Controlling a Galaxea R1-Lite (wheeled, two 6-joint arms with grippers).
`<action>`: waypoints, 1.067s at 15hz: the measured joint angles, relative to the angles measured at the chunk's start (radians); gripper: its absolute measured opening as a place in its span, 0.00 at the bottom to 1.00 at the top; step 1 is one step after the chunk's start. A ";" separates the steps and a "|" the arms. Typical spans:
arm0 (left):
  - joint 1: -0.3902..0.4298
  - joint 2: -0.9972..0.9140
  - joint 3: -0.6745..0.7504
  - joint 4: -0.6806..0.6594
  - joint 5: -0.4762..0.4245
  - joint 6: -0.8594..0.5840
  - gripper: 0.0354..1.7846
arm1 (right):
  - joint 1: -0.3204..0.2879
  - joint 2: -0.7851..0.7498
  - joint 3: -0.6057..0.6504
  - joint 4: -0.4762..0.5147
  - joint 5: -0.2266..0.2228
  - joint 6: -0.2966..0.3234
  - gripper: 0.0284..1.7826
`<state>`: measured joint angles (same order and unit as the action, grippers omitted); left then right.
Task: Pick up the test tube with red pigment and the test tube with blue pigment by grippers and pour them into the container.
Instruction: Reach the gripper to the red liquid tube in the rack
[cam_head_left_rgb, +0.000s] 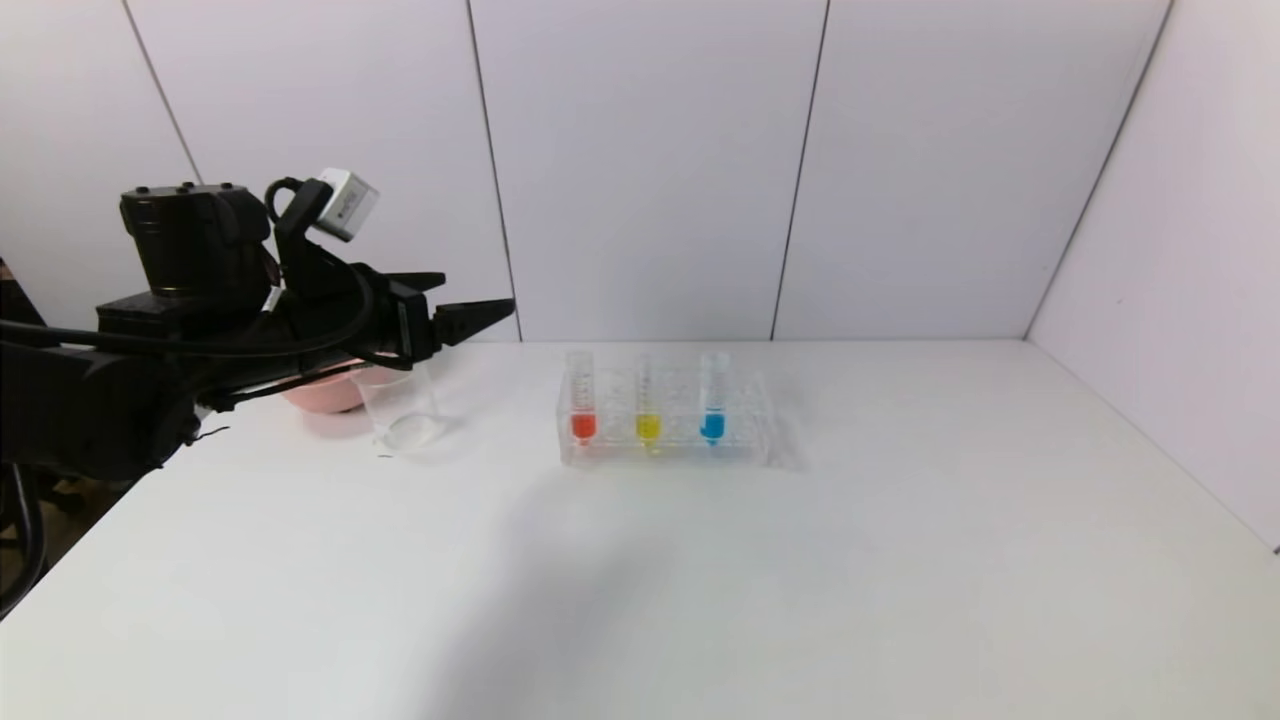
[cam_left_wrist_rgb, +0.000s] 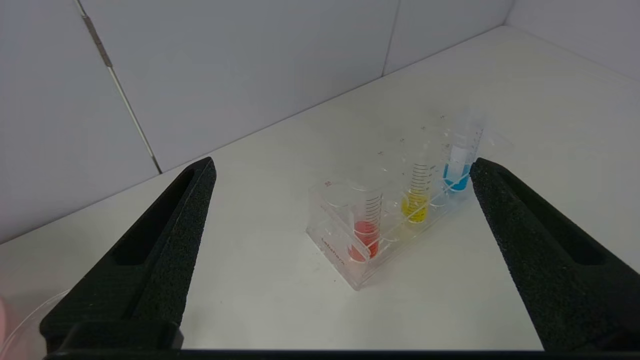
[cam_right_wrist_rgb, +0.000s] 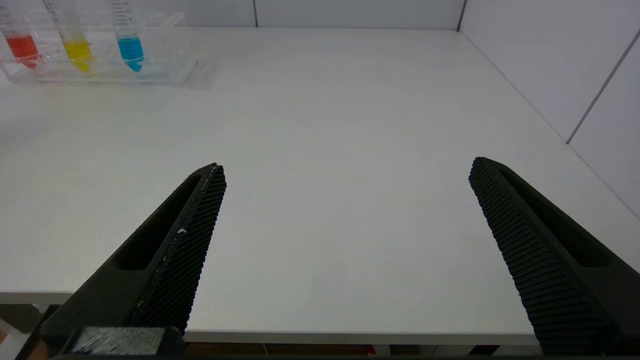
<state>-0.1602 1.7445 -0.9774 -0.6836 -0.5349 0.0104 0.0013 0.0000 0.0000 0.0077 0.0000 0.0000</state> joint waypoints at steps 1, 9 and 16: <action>0.000 0.024 -0.013 -0.001 -0.030 0.000 0.99 | 0.000 0.000 0.000 0.000 0.000 -0.001 1.00; 0.000 0.157 -0.062 -0.118 -0.188 -0.005 0.99 | 0.000 0.000 0.000 0.000 0.000 0.000 1.00; 0.003 0.226 -0.064 -0.186 -0.337 0.004 0.99 | 0.000 0.000 0.000 0.000 0.000 0.000 1.00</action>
<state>-0.1572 1.9704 -1.0415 -0.8691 -0.8717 0.0147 0.0013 0.0000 0.0000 0.0072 0.0000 -0.0004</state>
